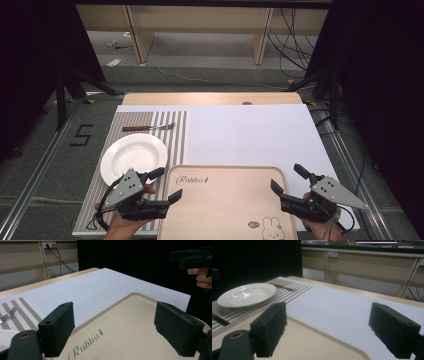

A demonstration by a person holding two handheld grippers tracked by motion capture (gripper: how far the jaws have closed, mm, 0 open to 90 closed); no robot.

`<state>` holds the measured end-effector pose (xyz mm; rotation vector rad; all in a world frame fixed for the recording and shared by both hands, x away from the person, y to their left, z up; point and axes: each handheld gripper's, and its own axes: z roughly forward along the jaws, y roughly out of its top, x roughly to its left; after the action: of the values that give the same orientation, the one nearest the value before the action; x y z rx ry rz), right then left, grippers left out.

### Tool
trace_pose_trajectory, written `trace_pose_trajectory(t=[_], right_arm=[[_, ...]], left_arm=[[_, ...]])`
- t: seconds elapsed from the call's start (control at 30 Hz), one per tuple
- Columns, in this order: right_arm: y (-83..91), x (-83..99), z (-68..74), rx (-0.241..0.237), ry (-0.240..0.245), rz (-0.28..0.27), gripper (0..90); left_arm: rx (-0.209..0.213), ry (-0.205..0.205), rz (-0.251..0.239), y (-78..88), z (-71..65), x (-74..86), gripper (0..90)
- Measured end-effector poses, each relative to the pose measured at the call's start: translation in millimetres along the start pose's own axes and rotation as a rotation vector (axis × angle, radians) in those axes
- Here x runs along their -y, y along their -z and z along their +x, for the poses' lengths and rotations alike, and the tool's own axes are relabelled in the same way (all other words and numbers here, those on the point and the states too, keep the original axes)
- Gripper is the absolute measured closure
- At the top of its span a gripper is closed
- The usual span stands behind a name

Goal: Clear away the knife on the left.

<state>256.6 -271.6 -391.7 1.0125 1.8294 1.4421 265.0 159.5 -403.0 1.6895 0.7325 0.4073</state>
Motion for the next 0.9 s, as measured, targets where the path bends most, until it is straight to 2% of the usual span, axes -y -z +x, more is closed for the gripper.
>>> trace_pose_trajectory(t=[0.4, 0.6, 0.73, 0.8, 0.9], right_arm=[[0.1, -0.2, 0.4, -0.001, 0.004, 0.001, 15.9], [0.3, -0.3, 0.9, -0.002, 0.004, 0.000, 15.9], [0.4, -0.4, 0.9, -0.003, 0.006, -0.001, 15.9], [0.4, -0.4, 0.9, -0.003, 0.006, -0.001, 15.9], [0.5, -0.4, 1.0, -0.003, 0.006, -0.002, 15.9]], left_arm=[[-0.001, 0.007, 0.006, 0.7, 1.9, -1.2, 16.5], [0.005, -0.007, 0.021, -0.1, 0.8, -1.5, 16.5], [0.024, -0.002, 0.083, 0.3, 5.4, -4.0, 16.6], [0.003, -0.022, 0.108, 0.5, 6.7, -3.5, 17.0], [0.010, -0.013, 0.130, -0.2, 8.1, -3.3, 17.4]])
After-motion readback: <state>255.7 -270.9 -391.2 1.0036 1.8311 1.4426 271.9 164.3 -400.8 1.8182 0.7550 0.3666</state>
